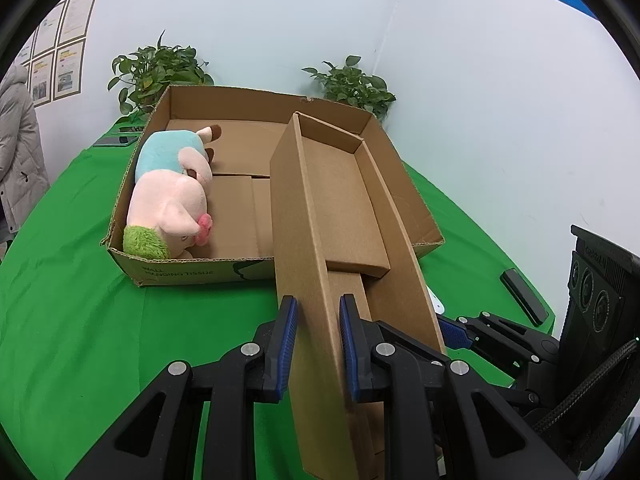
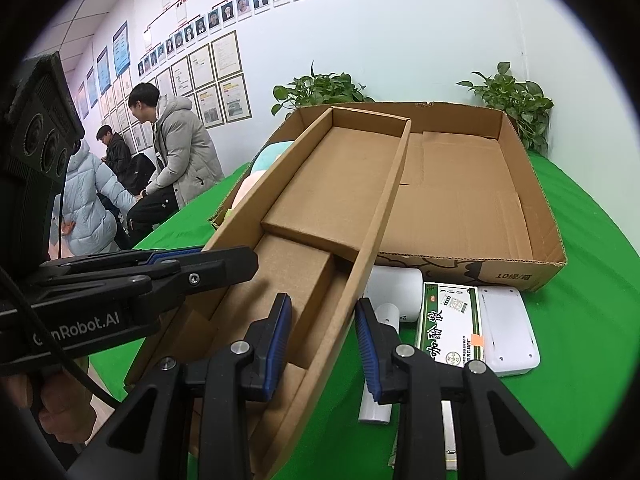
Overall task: Organize objects
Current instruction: 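Hold the narrow cardboard tray with both grippers above the large box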
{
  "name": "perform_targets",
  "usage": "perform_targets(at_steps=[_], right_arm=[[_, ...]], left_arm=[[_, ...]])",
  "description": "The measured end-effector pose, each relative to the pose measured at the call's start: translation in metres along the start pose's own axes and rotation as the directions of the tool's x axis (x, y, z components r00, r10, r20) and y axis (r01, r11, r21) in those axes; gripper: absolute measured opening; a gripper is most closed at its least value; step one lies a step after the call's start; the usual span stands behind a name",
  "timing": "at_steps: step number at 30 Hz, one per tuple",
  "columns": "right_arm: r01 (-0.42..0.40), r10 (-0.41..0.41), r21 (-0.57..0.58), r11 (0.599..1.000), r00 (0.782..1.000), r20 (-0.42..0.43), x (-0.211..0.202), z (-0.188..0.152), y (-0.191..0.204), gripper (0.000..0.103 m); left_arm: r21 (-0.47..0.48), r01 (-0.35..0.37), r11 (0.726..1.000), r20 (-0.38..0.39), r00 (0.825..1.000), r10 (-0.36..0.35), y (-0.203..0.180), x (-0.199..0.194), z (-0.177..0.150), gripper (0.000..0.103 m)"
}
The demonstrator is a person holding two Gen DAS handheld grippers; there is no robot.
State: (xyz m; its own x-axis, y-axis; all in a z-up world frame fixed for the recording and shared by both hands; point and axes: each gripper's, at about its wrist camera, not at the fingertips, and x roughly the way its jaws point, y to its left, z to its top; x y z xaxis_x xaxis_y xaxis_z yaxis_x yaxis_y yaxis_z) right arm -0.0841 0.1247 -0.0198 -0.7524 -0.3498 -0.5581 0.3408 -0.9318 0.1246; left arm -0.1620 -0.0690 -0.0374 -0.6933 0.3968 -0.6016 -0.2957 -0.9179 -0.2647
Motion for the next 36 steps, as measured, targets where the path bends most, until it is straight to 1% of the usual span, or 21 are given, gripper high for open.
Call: perform_targets(at_steps=[36], right_arm=[[-0.024,0.024,0.012,1.0,1.0,-0.009,0.0087,-0.001,-0.0047,0.031]], left_arm=[[-0.001,-0.011,1.0,-0.01,1.0,0.011,0.0016,0.0046,0.0025,0.018]])
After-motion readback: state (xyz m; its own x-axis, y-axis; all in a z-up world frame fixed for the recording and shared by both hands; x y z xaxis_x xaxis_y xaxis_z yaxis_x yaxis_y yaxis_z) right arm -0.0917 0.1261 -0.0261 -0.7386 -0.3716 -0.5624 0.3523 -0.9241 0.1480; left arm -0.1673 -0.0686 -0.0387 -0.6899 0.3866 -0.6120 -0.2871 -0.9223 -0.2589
